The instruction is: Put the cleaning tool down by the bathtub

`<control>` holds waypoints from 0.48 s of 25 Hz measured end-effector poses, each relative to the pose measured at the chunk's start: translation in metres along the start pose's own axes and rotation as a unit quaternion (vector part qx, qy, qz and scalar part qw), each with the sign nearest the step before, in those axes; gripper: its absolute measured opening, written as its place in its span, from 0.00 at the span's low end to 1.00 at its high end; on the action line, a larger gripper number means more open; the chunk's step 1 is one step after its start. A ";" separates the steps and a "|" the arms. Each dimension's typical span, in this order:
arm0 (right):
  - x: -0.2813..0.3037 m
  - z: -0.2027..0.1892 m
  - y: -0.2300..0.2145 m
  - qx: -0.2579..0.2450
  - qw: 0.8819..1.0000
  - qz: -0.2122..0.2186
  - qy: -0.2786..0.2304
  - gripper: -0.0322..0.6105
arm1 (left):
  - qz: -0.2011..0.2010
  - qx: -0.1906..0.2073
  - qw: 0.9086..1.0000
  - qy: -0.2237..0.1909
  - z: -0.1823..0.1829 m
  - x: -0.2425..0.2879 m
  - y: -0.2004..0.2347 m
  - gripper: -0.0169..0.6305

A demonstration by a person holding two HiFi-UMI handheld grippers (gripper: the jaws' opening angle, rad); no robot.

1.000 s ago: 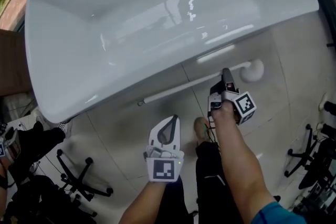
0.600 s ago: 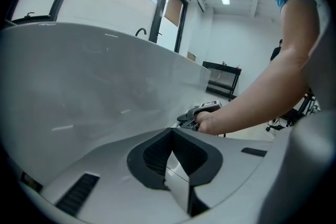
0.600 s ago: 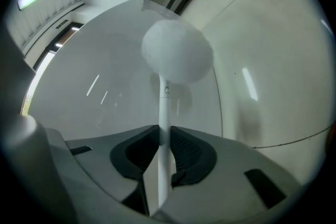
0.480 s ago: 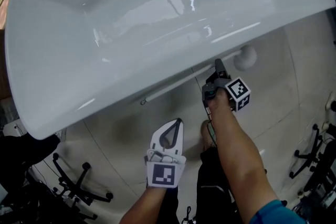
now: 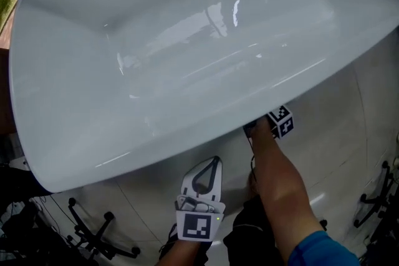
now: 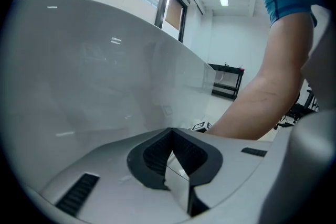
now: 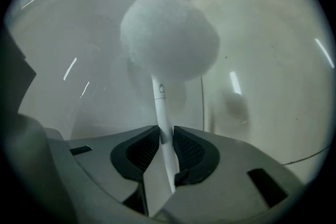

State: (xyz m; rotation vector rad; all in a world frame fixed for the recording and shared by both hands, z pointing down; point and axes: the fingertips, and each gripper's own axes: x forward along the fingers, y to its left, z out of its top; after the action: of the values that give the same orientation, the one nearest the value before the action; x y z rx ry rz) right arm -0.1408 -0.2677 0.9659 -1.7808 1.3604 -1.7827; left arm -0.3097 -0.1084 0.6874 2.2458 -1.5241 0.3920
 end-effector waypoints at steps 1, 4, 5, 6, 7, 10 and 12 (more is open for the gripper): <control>0.003 -0.001 -0.006 -0.003 1.000 -0.004 0.004 0.19 | -0.003 0.006 1.000 0.006 -0.002 0.002 -0.002 0.03; 0.010 -0.002 -0.017 -0.018 1.000 -0.013 0.019 0.23 | -0.003 0.015 1.000 0.010 -0.002 0.010 -0.002 0.03; 0.010 -0.003 -0.018 -0.026 0.999 -0.019 0.026 0.25 | -0.003 0.018 1.000 0.014 -0.002 0.011 -0.003 0.03; 0.010 -0.002 -0.019 -0.035 0.999 -0.025 0.032 0.27 | -0.003 0.019 1.000 0.016 -0.001 0.012 -0.004 0.03; 0.008 -0.002 -0.020 -0.045 0.998 -0.030 0.038 0.31 | -0.004 0.019 1.000 0.017 0.001 0.013 -0.005 0.03; 0.000 0.000 -0.009 -0.065 0.996 -0.015 0.052 0.35 | -0.011 0.024 0.999 0.020 0.009 0.011 -0.015 0.03; -0.008 -0.001 0.000 -0.072 0.995 -0.001 0.067 0.36 | -0.012 0.021 0.999 0.023 0.014 0.007 -0.023 0.03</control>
State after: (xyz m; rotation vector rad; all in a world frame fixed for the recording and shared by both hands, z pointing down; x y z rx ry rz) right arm -0.1404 -0.2611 0.9608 -1.7607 1.5761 -1.8788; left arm -0.2857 -0.1134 0.6743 2.2683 -1.4771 0.4693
